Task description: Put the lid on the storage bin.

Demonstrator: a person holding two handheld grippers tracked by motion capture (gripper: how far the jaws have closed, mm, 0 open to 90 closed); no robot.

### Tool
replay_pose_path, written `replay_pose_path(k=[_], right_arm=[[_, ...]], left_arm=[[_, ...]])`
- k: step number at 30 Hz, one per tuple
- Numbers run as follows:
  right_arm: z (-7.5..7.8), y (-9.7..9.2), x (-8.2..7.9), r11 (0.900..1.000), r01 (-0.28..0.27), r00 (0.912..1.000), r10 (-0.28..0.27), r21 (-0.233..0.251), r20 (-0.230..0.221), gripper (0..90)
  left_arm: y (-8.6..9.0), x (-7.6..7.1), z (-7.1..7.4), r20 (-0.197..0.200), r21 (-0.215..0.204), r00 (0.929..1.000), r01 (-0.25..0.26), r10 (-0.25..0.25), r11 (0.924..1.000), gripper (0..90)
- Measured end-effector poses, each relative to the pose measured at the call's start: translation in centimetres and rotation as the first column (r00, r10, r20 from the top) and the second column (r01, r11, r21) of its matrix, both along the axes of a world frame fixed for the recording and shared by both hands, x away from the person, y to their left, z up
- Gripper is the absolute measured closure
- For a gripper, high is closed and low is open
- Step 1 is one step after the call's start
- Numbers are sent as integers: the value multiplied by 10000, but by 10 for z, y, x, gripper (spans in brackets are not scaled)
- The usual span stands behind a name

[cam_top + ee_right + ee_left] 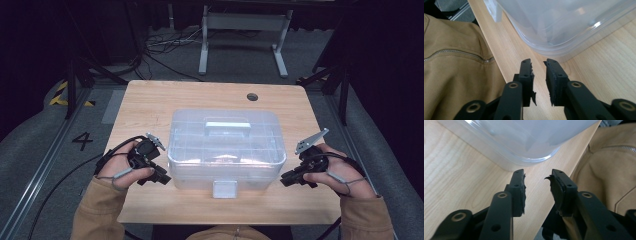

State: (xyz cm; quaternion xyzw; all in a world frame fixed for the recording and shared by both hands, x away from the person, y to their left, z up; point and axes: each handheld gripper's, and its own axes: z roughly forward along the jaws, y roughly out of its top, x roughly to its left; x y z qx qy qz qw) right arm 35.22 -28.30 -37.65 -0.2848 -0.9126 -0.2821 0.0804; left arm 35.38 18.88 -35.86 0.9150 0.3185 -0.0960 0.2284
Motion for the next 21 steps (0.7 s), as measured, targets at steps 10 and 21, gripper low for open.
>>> replay_pose_path(k=[10,21], right_arm=[[14,-18,0,9950,444,9975,-491,899,503,657],[24,-34,8,9751,1447,9725,-1714,1678,1576,593]], left_arm=[[24,-5,13,918,-1296,9890,-1038,1161,9861,580],[53,-4,16,2056,-2566,9195,-2797,3350,9252,549]])
